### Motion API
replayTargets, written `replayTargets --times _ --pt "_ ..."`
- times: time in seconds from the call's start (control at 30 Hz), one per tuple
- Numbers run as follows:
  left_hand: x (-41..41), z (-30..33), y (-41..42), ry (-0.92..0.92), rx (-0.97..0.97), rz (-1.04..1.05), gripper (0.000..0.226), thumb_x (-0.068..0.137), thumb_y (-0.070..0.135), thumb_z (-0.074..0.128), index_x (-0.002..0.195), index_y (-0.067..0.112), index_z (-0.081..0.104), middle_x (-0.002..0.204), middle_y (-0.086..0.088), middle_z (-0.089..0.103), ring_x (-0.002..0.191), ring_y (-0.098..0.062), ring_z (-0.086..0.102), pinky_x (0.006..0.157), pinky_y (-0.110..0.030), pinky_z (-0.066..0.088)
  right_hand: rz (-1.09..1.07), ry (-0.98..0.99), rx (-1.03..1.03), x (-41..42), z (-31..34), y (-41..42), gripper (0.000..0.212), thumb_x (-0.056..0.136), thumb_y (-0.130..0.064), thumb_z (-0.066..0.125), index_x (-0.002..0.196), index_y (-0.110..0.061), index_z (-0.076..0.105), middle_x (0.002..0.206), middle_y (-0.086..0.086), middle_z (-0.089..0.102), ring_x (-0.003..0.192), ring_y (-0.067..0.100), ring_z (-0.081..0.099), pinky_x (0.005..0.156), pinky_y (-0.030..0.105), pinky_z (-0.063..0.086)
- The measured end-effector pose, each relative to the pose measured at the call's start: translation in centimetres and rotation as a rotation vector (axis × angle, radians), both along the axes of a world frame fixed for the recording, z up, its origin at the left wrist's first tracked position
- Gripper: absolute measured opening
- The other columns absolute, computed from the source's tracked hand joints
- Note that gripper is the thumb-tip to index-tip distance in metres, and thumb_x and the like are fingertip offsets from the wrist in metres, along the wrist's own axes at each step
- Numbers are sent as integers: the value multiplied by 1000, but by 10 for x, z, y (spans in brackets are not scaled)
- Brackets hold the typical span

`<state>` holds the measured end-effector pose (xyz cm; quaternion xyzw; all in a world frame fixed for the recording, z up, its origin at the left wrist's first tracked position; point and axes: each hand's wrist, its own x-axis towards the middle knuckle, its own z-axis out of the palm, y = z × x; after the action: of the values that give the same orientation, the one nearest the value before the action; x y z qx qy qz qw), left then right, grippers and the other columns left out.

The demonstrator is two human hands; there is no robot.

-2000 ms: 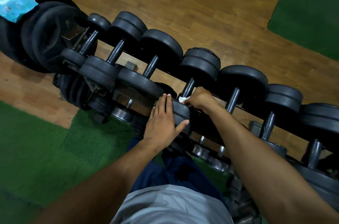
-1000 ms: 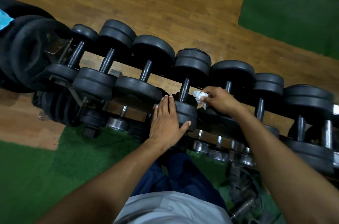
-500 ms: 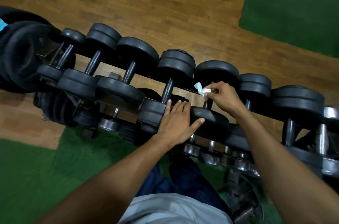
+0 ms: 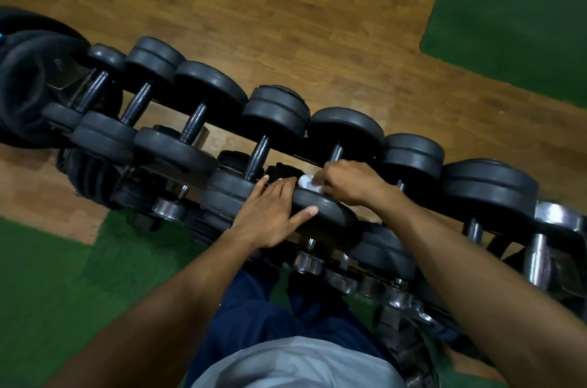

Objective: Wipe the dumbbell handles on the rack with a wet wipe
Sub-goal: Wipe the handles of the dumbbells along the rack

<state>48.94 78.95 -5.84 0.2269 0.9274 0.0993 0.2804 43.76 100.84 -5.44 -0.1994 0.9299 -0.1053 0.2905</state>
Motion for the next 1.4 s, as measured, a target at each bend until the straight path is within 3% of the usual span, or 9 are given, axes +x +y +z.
replayTargets --times 0.17,0.33,0.67,0.8,0.9,0.97,1.13,1.27,1.4 --pt "0 -2 1 23 -11 -7 97 97 81 7 161 8 17 167 -6 29 156 -14 18 128 -42 -3 -115 262 28 -5 -8 10 27 100 -35 47 122 -33 62 106 5 53 86 36 62 59 34 37" --pt "0 -8 2 48 -31 -15 98 97 81 6 161 8 17 166 -5 31 155 -14 20 128 -42 -3 74 -4 -89 -1 -11 8 26 97 -44 48 112 -34 66 100 -4 48 86 26 62 69 41 53" --pt "0 -4 2 47 -26 -18 102 94 82 0 162 8 16 166 -5 31 155 -12 19 128 -41 -4 248 -164 -71 -17 4 6 29 97 -26 57 122 -34 69 105 -8 52 95 13 52 70 33 44" --pt "0 -5 0 48 -40 -25 100 95 81 1 162 8 15 166 -5 31 155 -12 19 128 -41 -3 -8 60 -11 -18 -4 8 18 99 -31 50 102 -22 65 94 1 46 77 30 59 59 38 47" --pt "1 -6 1 46 -33 -24 99 96 81 3 162 8 16 166 -5 32 155 -13 20 128 -42 -2 -131 260 133 -21 -15 14 23 98 -22 53 119 -17 63 88 4 44 63 32 53 48 34 37" --pt "1 -6 1 47 -33 -26 100 95 81 2 162 8 16 166 -5 31 155 -13 20 128 -42 -2 -158 308 143 -18 -17 12 23 92 -10 57 114 -9 65 92 8 47 59 30 47 49 33 34" --pt "1 -5 1 50 -37 -26 100 94 81 -1 162 8 14 165 -5 32 155 -13 20 128 -43 -1 -115 332 113 -4 -16 4 31 90 -7 55 120 -7 63 101 11 49 68 34 57 53 34 35" --pt "0 -5 2 52 -36 -25 100 96 80 1 162 8 14 165 -5 33 155 -14 20 128 -43 -1 -392 356 -12 2 -30 12 56 93 -6 54 145 -22 45 101 7 47 70 26 57 57 30 45" --pt "2 -5 1 52 -34 -22 100 94 81 0 162 8 13 165 -4 31 155 -13 19 128 -42 -2 -710 318 -159 19 -36 1 37 98 -12 51 134 -10 56 100 10 57 77 28 60 64 25 41"
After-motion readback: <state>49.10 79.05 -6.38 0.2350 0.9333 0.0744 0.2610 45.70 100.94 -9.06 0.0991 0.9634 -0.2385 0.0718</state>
